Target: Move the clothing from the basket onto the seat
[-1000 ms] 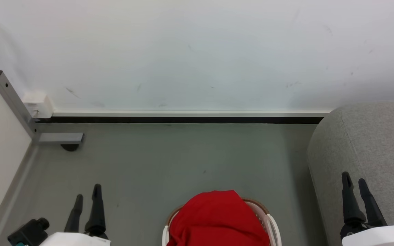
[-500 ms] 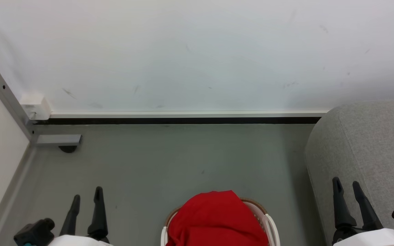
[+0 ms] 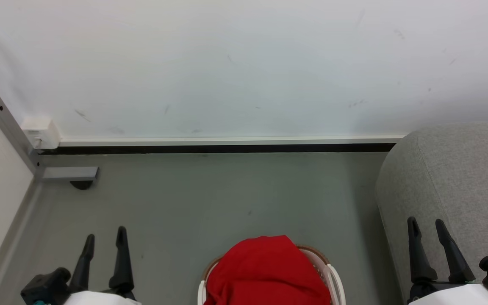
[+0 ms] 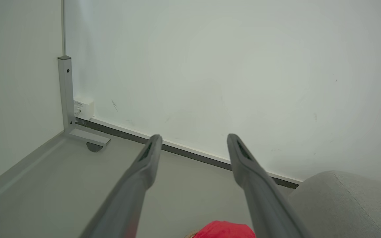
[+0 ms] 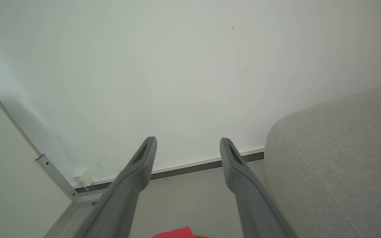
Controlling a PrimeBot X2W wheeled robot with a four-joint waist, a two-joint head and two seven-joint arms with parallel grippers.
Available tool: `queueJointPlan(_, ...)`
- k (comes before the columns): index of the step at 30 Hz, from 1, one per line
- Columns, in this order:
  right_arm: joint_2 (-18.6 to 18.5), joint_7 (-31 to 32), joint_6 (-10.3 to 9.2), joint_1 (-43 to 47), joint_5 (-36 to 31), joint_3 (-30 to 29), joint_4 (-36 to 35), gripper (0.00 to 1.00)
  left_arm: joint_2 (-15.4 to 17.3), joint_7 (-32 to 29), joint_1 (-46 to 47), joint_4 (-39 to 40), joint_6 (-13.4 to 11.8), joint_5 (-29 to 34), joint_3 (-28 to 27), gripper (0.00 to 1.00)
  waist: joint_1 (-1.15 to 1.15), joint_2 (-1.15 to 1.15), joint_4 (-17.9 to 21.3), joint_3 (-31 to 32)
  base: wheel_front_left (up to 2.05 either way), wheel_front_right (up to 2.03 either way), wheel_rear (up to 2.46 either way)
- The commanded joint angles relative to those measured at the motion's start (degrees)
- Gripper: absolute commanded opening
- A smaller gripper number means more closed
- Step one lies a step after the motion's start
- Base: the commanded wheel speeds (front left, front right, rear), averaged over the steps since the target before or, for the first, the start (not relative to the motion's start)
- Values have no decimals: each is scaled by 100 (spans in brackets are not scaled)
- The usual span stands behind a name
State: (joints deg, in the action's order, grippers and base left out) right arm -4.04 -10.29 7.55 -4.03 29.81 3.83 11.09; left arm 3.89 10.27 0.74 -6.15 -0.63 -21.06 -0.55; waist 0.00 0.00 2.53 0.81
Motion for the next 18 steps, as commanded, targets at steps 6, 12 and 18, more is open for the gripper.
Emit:
queueJointPlan(6,-55,-134,-9,-57,-391,49,-102,100,15,136,-48,110,-18,445,-25,100,0,0,23,6,0,0,0)
queueJointPlan(12,-62,-203,-9,-56,-637,96,-123,100,-5,208,-74,164,-27,746,-47,100,0,0,50,17,0,0,0)
queueJointPlan(18,-78,-274,-10,-54,-866,152,-120,100,-28,280,-87,160,-30,990,-78,100,0,0,71,21,0,0,0)
